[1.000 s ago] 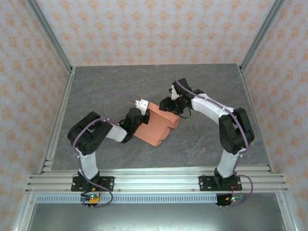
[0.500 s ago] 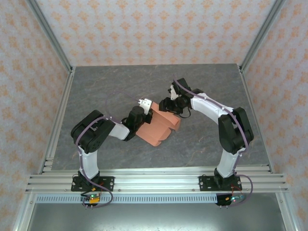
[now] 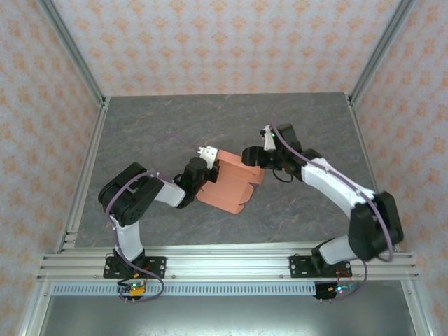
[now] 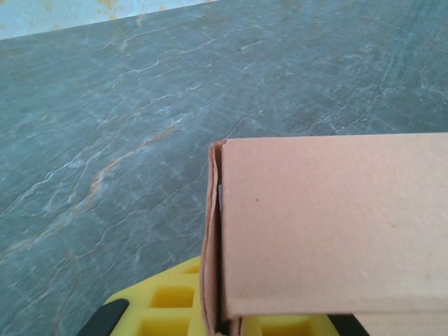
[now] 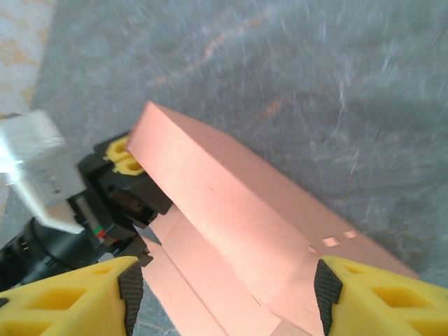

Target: Fold the paper box

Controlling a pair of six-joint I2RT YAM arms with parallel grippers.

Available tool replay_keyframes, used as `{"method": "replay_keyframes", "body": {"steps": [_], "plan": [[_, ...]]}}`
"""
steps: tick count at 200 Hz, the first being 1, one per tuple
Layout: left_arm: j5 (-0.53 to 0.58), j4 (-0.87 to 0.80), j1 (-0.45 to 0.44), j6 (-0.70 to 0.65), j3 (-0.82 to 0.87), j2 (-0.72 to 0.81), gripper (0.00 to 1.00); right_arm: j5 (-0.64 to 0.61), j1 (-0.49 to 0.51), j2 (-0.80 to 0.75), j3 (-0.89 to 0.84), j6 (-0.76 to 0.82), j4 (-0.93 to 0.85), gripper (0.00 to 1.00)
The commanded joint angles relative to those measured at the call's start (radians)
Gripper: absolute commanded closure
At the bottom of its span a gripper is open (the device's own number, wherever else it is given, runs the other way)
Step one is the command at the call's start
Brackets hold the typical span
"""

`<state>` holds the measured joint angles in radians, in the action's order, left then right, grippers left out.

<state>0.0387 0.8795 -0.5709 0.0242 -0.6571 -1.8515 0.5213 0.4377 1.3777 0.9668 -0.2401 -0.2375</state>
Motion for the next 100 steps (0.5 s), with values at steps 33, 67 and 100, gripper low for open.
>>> {"method": "replay_keyframes", "body": {"steps": [33,67,100], "plan": [[0.047,-0.069,0.071,0.081,0.079,0.074,1.00,-0.376,-0.030,-0.337,-0.410,0.247,0.508,0.32],[-0.014,-0.087,0.098,0.100,0.093,0.103,1.00,-0.314,-0.046,-0.282,-0.510,0.507,0.648,0.33],[-0.140,-0.124,0.137,0.157,0.082,0.128,1.00,-0.009,-0.046,-0.145,-0.475,0.685,0.687,0.35]]}}
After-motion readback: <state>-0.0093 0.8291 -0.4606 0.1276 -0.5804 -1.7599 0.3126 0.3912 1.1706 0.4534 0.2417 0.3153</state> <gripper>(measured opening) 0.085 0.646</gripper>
